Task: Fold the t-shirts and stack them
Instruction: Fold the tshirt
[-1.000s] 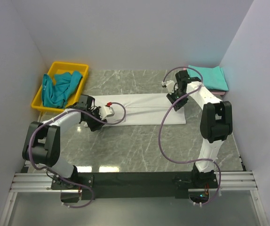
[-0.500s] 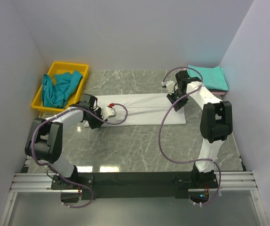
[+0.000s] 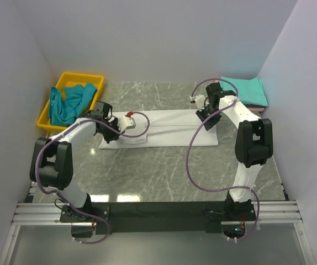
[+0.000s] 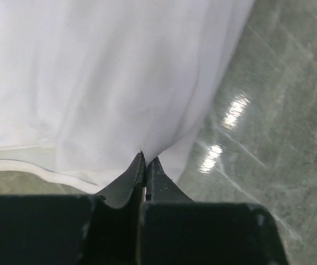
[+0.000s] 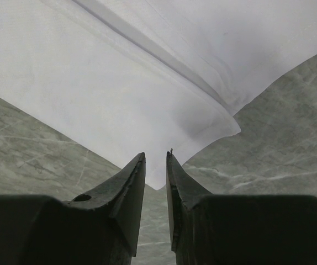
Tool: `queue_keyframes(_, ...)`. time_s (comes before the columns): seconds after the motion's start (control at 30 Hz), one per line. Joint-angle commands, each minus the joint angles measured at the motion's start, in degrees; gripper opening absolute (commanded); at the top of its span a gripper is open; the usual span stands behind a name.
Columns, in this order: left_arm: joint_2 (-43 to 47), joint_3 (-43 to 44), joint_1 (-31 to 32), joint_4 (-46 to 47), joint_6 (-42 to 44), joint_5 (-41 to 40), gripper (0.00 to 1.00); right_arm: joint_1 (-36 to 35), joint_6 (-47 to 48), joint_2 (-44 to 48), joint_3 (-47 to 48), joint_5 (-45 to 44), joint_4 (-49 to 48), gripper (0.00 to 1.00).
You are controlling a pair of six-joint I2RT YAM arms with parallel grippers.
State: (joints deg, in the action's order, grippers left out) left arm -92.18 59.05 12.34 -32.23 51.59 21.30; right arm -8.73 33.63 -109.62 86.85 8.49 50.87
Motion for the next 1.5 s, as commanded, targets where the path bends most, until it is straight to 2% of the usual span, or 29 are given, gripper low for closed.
queue_keyframes(0.0, -1.33, 8.25, -2.13, -0.38, -1.66, 3.92, 0.01, 0.21, 0.65, 1.61, -0.01, -0.41, -0.07, 0.29)
queue_keyframes(0.3, -14.94, 25.66, -3.72, 2.52, -8.35, 4.80, 0.02, 0.21, 0.39, 0.20, 0.87, -0.14, -0.07, 0.29)
queue_keyframes(0.47, -21.11, 30.69, -3.81, 5.85, -12.56, 3.32, 0.25, 0.38, 0.30, 0.20, 1.13, -0.14, 0.46, 0.31)
queue_keyframes(0.6, -20.23, 29.03, -3.99, 12.79, -15.46, -0.10, 0.32, 0.29, -0.31, 0.02, 1.57, 0.65, 0.63, 0.31)
queue_keyframes(0.8, -15.41, 24.47, -5.13, 16.84, -19.86, -2.05, 0.40, 0.12, -2.25, -0.85, 3.76, 2.67, 1.16, 0.31)
queue_keyframes(0.9, -12.42, 22.35, -5.57, 15.53, -23.11, -1.79, 0.40, -0.58, -3.91, -2.61, 6.56, 3.72, 1.42, 0.30)
queue_keyframes(1.03, -10.91, 20.32, -5.39, 14.21, -29.78, 4.17, 0.39, -1.73, -7.34, -6.65, 12.28, 5.39, 1.16, 0.28)
queue_keyframes(1.2, -13.46, 20.14, -3.90, 17.72, -41.47, 7.79, 0.38, -2.78, -10.07, -15.26, 20.10, 6.89, 3.53, 0.26)
queue_keyframes(1.37, -18.81, 22.33, -0.92, 20.18, -51.15, 11.74, 0.39, -2.78, -12.71, -19.65, 21.34, 3.73, 2.57, 0.24)
queue_keyframes(1.47, -22.94, 24.35, 0.14, 20.11, -56.67, 10.52, 0.39, -2.78, -13.76, -20.97, 20.82, 1.28, 2.48, 0.24)
